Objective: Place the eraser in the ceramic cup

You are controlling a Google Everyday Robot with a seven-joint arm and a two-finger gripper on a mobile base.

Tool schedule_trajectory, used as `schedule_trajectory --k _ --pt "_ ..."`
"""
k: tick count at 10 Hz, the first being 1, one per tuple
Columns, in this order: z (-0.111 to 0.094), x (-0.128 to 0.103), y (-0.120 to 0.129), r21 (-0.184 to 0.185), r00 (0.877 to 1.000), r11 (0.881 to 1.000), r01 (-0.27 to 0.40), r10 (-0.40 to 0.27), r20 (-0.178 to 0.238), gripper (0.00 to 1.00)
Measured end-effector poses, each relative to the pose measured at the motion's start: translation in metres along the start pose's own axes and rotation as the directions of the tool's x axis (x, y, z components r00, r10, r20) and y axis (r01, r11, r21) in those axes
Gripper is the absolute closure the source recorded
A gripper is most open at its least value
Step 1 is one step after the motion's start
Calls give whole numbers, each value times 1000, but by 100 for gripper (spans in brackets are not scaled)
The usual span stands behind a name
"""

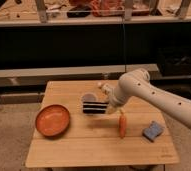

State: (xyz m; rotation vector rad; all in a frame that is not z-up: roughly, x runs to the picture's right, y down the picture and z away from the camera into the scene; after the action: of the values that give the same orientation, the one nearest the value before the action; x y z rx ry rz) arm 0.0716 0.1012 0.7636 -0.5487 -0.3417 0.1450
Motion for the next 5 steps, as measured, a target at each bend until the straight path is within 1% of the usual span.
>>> schedule_trajectory --k 1,3,4,5 --pt "-2 -1 -1 8 1000 1000 -9 9 6 100" --pt "-13 0 -5 27 999 999 -30 30 16 100" --pt "-17 2 -6 32 999 999 -40 40 20 100" --pt "-18 3 -7 32 999 999 -34 33 22 100"
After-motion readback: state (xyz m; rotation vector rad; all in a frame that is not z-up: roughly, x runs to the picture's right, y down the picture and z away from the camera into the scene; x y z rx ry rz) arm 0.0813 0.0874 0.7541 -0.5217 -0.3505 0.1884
